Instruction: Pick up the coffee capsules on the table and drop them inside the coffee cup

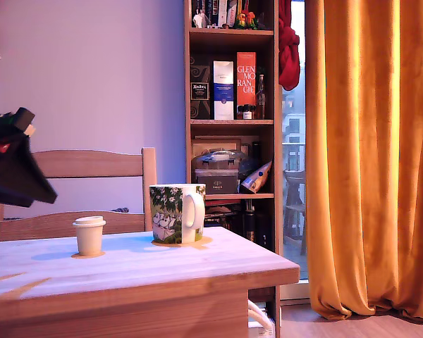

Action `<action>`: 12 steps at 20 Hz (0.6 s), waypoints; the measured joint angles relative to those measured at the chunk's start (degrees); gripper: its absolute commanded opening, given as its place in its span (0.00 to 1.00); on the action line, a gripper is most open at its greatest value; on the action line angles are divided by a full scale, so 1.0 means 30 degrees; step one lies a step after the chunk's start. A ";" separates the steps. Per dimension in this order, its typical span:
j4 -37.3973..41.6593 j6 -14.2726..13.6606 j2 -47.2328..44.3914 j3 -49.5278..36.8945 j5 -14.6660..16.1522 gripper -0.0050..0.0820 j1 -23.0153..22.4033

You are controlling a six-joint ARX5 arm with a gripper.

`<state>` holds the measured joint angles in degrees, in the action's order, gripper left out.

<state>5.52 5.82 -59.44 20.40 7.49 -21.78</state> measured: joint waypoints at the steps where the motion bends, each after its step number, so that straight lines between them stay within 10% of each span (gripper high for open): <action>1: 0.0073 0.0000 0.0000 0.0000 0.0000 0.81 0.0000; 12: 0.1953 -0.1224 -0.0160 0.0007 -0.0386 0.81 0.0000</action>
<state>11.38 2.15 -59.92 20.43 6.33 -21.78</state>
